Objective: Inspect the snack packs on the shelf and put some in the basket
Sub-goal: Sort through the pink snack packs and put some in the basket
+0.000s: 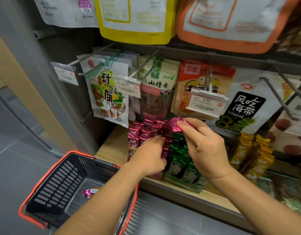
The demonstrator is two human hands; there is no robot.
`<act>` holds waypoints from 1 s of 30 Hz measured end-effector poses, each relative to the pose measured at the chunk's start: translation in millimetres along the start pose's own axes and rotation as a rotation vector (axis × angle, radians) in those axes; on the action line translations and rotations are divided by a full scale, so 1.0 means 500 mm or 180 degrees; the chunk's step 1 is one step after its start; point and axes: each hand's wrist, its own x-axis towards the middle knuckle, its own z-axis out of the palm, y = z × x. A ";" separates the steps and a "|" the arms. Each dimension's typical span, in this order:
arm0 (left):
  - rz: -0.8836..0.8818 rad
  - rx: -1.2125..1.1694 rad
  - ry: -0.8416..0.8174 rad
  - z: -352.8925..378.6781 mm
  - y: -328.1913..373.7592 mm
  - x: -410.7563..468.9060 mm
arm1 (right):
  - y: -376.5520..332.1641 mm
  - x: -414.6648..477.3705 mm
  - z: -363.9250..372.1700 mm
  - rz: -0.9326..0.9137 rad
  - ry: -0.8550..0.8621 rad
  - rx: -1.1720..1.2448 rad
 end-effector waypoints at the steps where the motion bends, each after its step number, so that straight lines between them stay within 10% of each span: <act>1: -0.0020 -0.0019 0.0216 -0.013 0.003 -0.007 | -0.007 -0.007 -0.029 -0.0110 0.0057 -0.0012; 6: -0.0223 -0.0146 0.0880 -0.085 0.029 -0.073 | -0.058 -0.031 -0.163 -0.0498 0.0051 -0.0118; 17: 0.0358 -0.2708 -0.0958 -0.165 0.133 -0.246 | -0.097 -0.055 -0.155 0.1949 -0.0926 0.3202; 24: -0.0044 -0.2798 0.0385 -0.151 0.120 -0.250 | -0.129 -0.061 -0.086 0.2310 -0.1633 0.3482; 30: -0.0054 -0.3031 0.0521 -0.178 0.093 -0.262 | -0.168 -0.066 -0.076 0.2042 -0.2309 0.3417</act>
